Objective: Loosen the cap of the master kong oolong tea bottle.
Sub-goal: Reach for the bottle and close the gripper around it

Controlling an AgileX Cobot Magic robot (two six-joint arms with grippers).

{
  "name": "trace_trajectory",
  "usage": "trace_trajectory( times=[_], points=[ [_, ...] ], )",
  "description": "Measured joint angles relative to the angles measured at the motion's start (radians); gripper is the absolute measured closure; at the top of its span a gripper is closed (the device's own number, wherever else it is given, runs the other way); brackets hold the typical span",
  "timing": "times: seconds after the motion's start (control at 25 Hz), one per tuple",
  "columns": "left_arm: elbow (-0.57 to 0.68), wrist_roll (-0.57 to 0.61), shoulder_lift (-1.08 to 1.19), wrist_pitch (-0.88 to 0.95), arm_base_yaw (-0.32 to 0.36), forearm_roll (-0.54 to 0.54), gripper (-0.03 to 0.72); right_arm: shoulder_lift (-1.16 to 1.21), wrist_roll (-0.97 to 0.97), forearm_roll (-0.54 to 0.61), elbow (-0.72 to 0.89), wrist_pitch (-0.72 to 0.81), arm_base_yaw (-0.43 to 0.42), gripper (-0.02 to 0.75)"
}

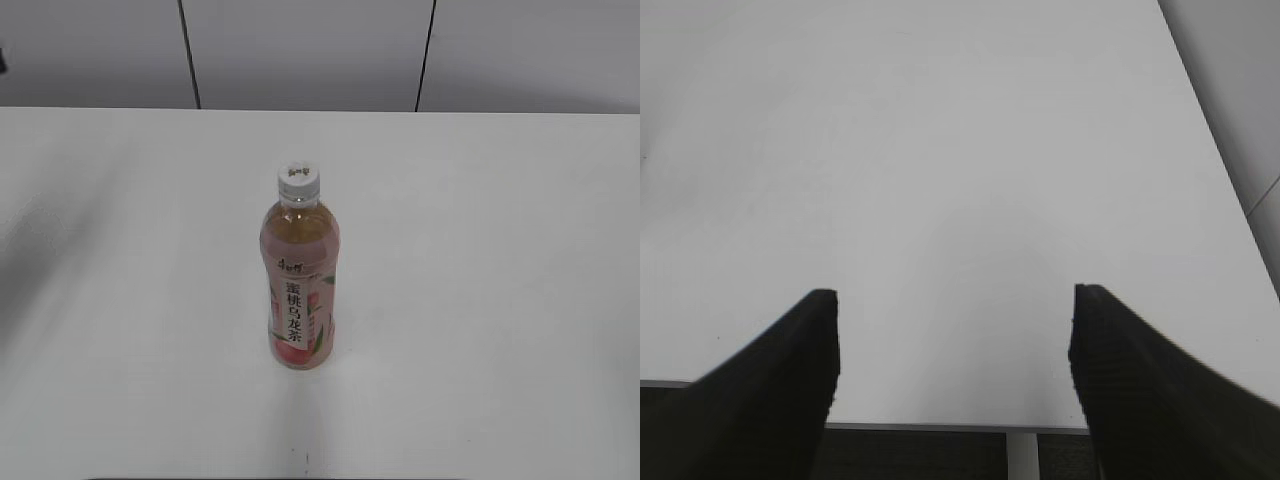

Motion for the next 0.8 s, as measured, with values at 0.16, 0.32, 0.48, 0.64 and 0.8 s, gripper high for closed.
trace_trajectory(
  times=[0.16, 0.32, 0.48, 0.64, 0.8],
  points=[
    [0.000, 0.000, 0.106, -0.111, -0.063, 0.037, 0.220, 0.000, 0.000, 0.000, 0.000, 0.000, 0.000, 0.192],
    [0.000, 0.000, 0.217, -0.205, -0.114, 0.076, 0.220, 0.000, 0.000, 0.000, 0.000, 0.000, 0.000, 0.192],
    [0.000, -0.025, 0.347, -0.292, -0.120, 0.087, 0.220, 0.000, 0.000, 0.000, 0.000, 0.000, 0.000, 0.192],
    [0.000, -0.128, 0.460, -0.385, -0.120, 0.157, 0.220, 0.000, 0.000, 0.000, 0.000, 0.000, 0.000, 0.192],
    [0.050, -0.217, 0.507, -0.528, -0.120, 0.277, 0.220, 0.000, 0.000, 0.000, 0.000, 0.000, 0.000, 0.192]
  ],
)
